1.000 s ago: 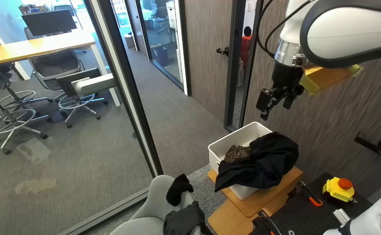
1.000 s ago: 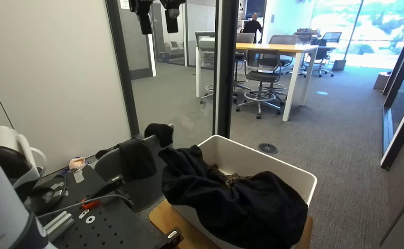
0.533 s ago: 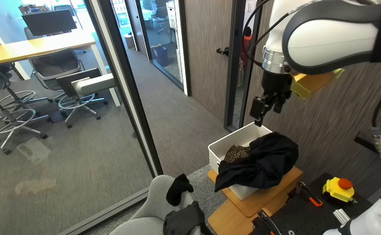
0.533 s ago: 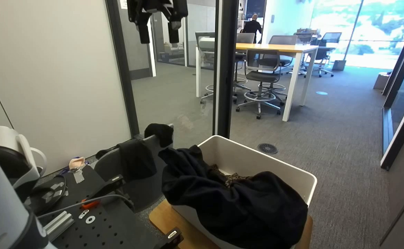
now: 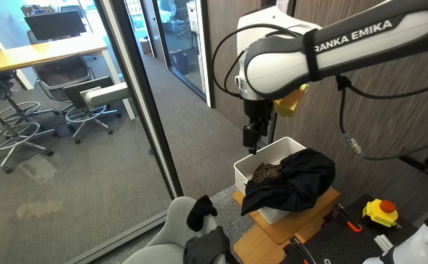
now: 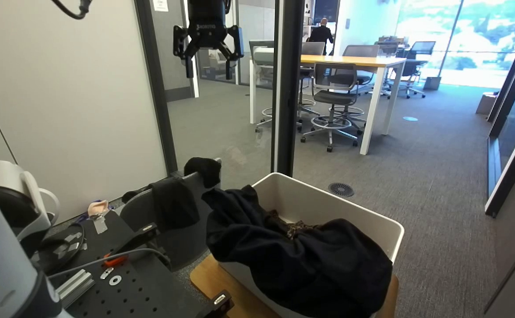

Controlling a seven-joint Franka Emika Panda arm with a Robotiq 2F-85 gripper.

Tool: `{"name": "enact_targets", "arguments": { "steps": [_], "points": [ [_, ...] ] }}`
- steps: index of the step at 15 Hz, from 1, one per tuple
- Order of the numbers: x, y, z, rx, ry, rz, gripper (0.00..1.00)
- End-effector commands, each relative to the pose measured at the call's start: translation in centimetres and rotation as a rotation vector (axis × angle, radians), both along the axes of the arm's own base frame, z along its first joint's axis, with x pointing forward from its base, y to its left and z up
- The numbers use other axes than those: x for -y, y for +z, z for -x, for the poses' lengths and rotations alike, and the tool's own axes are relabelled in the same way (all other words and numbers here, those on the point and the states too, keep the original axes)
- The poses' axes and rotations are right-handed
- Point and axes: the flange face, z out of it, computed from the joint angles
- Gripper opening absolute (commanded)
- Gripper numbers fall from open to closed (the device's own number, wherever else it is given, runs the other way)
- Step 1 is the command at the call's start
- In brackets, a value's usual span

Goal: Move a cloth from the head rest and put the cloth in the box

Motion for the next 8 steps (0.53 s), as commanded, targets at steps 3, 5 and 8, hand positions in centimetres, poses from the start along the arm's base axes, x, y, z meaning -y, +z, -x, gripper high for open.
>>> {"name": "enact_targets", "arguments": {
  "steps": [3, 5, 8],
  "points": [
    [-8.0, -2.5, -2.6, -0.046, 0.301, -0.059, 1.0],
    [-10.9, -4.4, -1.9, -0.077, 0.407, -0.078, 1.0],
    [-14.7, -7.1, -0.7, -0.13, 0.564, -0.1, 1.0]
  ]
}}
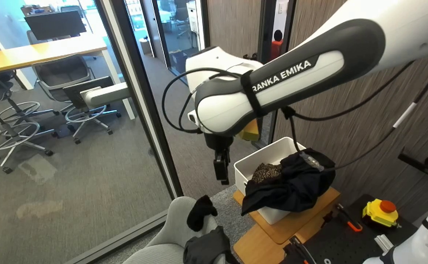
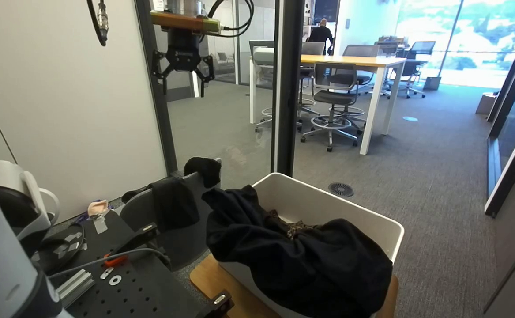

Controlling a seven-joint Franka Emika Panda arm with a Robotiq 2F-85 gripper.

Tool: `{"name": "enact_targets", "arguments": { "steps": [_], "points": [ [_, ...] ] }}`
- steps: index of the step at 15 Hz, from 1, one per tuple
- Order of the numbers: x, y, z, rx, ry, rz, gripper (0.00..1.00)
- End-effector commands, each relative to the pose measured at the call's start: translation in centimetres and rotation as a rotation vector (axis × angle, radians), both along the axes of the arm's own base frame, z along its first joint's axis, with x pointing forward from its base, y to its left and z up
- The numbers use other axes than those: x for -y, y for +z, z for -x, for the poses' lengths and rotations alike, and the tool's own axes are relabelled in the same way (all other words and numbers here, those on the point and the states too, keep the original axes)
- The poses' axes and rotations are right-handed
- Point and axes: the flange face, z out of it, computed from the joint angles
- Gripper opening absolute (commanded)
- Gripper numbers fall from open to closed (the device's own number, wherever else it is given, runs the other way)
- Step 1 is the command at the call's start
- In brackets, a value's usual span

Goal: Move a cloth from the head rest and put the cloth in the box

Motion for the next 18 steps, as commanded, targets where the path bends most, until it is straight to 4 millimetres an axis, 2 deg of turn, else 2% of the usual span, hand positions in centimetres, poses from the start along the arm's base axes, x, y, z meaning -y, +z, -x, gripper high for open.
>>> {"name": "enact_targets", "arguments": {
  "steps": [1, 6, 10, 18],
  "points": [
    [-4.8, -2.5, 0.6, -0.06, 0.186, -0.05, 1.0],
    [-9.7, -6.4, 3.1, -0.165, 0.449, -0.069, 1.0],
    [-12.4, -9.2, 4.6, -0.238, 0.599, -0.121, 1.0],
    [-15.0, -15.7, 6.8, -0.267, 0.57, -0.12, 1.0]
  ]
}}
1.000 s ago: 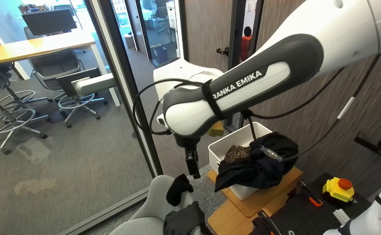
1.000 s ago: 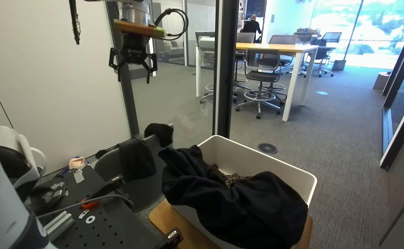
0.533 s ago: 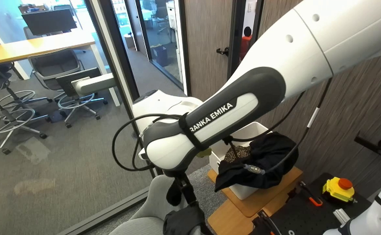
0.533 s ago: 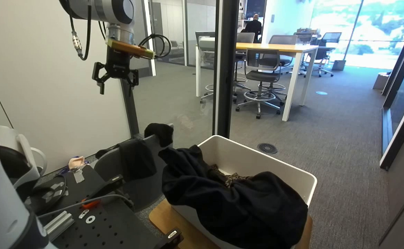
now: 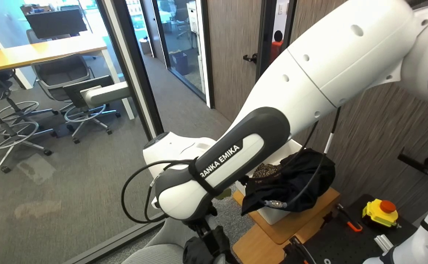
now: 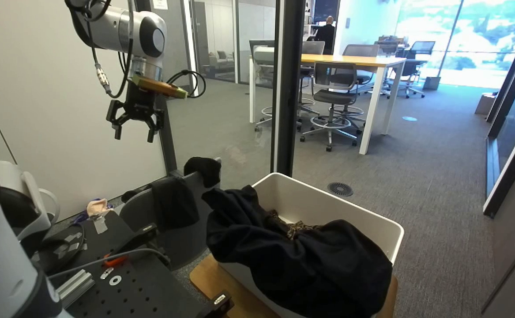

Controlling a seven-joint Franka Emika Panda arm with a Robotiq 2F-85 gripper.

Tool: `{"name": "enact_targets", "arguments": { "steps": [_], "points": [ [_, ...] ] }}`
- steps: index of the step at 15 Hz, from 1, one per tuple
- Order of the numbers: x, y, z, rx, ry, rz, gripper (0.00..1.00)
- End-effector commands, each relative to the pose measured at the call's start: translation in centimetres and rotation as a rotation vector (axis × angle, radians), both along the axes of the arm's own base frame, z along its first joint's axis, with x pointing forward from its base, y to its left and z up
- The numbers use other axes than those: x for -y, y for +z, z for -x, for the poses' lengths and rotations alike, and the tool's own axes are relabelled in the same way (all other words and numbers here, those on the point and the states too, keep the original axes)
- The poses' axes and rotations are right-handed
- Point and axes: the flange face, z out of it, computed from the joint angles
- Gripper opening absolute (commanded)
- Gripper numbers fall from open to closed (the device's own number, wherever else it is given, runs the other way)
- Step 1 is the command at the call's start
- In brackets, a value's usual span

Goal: Move a cloth from the head rest and put the cloth in the box

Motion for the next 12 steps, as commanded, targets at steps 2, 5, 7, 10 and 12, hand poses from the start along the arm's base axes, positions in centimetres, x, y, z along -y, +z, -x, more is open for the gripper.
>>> {"name": "enact_targets", "arguments": {
  "steps": [2, 5, 7, 10, 12],
  "points": [
    [-2.5, -2.9, 0.1, 0.024, -0.076, -0.014, 1.0],
    [-3.4, -4.9, 0.0, 0.046, -0.121, -0.012, 1.0],
    [-3.6, -6.8, -0.6, 0.057, -0.145, 0.007, 1.0],
    [-3.6, -8.6, -1.6, 0.082, -0.189, 0.016, 1.0],
    [-3.5, -9.7, -2.3, 0.109, -0.204, 0.015, 1.0]
  ]
}}
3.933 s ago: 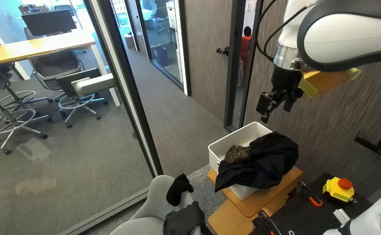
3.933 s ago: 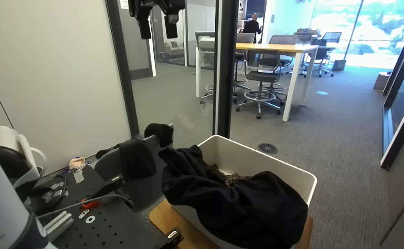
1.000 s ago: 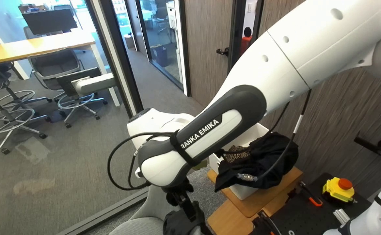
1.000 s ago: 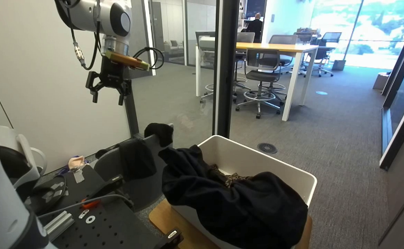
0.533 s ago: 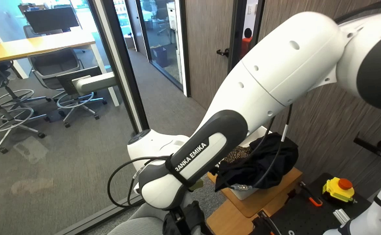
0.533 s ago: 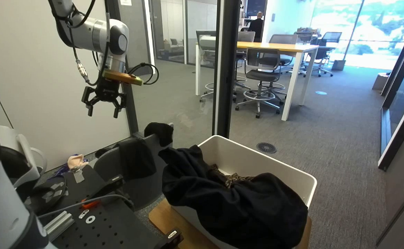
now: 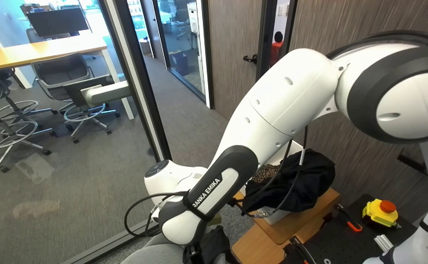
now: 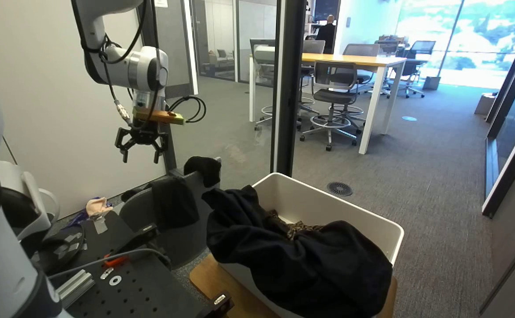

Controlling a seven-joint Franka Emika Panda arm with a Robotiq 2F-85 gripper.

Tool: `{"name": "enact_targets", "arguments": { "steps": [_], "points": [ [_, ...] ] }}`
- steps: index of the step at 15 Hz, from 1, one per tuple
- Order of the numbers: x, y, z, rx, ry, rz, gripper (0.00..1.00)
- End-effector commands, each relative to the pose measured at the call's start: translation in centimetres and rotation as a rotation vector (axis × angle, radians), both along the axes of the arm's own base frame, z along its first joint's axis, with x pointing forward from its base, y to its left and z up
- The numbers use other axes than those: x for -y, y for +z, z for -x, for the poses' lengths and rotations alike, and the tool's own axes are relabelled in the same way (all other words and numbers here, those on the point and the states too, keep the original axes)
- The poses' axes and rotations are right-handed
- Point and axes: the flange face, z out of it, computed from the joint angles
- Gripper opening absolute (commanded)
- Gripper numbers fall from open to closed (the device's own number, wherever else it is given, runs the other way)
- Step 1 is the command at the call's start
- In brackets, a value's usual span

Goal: Move a cloth from the head rest and put the cloth in the box

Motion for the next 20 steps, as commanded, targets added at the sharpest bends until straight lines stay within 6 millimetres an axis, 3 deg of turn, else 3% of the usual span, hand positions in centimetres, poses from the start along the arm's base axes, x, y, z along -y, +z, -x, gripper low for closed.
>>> {"name": "enact_targets", "arguments": {
  "steps": [1, 9, 20],
  "points": [
    [-0.6, -2.0, -1.6, 0.066, -0.035, 0.011, 1.0],
    [0.9, -7.5, -1.3, 0.114, -0.044, 0.113, 1.0],
    [1.4, -9.8, -1.8, 0.224, -0.036, 0.173, 1.0]
  ]
}}
